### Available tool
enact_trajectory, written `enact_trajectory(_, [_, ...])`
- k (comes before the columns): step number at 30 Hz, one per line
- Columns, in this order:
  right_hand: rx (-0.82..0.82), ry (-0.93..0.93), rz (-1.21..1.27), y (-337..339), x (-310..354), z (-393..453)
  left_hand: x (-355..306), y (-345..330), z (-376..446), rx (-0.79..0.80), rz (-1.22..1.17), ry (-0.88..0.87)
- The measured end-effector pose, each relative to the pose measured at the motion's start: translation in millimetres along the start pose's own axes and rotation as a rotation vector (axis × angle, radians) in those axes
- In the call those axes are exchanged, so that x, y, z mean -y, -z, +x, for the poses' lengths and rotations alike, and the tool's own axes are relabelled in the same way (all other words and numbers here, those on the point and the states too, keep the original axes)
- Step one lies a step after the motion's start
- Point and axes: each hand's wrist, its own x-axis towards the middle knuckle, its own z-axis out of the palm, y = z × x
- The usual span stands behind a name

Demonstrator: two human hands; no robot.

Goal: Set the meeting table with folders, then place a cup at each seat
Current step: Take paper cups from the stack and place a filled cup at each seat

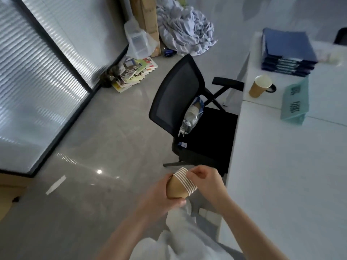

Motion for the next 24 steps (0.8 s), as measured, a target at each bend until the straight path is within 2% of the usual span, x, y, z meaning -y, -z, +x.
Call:
enact_trajectory(7, [-0.117,-0.092,0.111,46.8,10.0,78.0,-43.9,10.3,96.4,0.046,0.079,-0.003])
enact_trajectory(11, [-0.089,-0.176,0.175,65.8,9.7,128.6,-57.5,10.0,158.6,0.082,0.022,0.043])
enact_trajectory(19, [-0.155,-0.328,0.178,89.7,5.0,249.6,-74.0,-4.5,303.3,0.287,-0.26,0.197])
enact_trajectory(21, [-0.154,-0.446,0.274,88.5,-0.3,280.2,-67.4,-11.9,336.8,0.304,-0.309,0.224])
enact_trajectory(24, [-0.108,-0.643,0.579,89.3,-16.7,324.3,-51.7,-27.2,383.5,0.284,-0.315,0.288])
